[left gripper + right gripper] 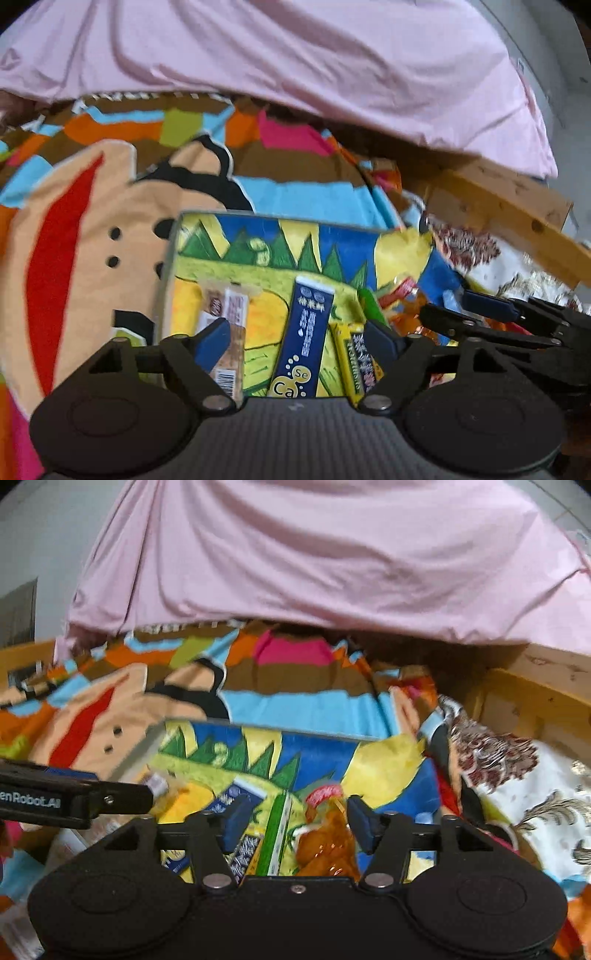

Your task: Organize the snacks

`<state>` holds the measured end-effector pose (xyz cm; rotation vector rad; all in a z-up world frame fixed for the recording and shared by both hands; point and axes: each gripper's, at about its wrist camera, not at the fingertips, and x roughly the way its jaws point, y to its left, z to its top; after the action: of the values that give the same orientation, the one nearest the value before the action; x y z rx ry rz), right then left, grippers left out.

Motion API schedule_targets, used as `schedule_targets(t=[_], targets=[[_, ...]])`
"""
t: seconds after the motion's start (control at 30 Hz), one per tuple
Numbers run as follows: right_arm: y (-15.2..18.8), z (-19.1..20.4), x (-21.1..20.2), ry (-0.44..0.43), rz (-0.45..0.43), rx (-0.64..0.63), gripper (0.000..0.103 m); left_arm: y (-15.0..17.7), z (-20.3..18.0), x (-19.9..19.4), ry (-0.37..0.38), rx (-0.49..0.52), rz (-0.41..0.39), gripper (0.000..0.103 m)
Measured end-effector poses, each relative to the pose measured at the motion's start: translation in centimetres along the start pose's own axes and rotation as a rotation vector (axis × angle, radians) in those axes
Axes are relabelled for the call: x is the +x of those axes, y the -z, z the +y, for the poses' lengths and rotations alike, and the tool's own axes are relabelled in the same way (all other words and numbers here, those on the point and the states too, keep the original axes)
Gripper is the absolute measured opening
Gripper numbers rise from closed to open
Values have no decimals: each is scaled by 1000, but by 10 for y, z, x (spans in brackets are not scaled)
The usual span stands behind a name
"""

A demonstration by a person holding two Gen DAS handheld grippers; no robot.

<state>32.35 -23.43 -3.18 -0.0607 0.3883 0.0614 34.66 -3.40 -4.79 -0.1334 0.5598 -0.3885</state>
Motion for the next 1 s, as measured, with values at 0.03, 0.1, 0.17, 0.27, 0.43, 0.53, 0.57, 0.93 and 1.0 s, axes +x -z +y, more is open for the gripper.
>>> schedule_targets(t=[0.03,0.1,0.17,0.27,0.43,0.53,0.57,0.93,1.0], targets=[[-3,-1,-6,-2,-10,6,69,-1,0,-6,-3,-5,-11,88],[-8,-2,-23,-9,-38,14,75,-3,-2,-21,-18,-4,-38,92],[-12,-3,-40,-10,-68,19,80,-6,-6,-35,-38,8,-64,98],[-16,-4,-67,-15,-106,36,89,-6,-12,-58,-71,11,-117,102],[-18,-5,-110,-34,-173,53,100,-1,-12,-96,-102,-58,-181,102],[-16,-2,-136,-41,-210,50,102,4,-13,-117,-125,-73,-210,102],[-15,-1,-144,-41,-221,50,102,5,-14,-124,-133,-71,-216,102],[13,14,-224,-80,-225,50,102,38,-36,-198,-199,-20,-272,102],[17,15,-236,-77,-224,47,102,45,-37,-210,-217,-19,-278,102]])
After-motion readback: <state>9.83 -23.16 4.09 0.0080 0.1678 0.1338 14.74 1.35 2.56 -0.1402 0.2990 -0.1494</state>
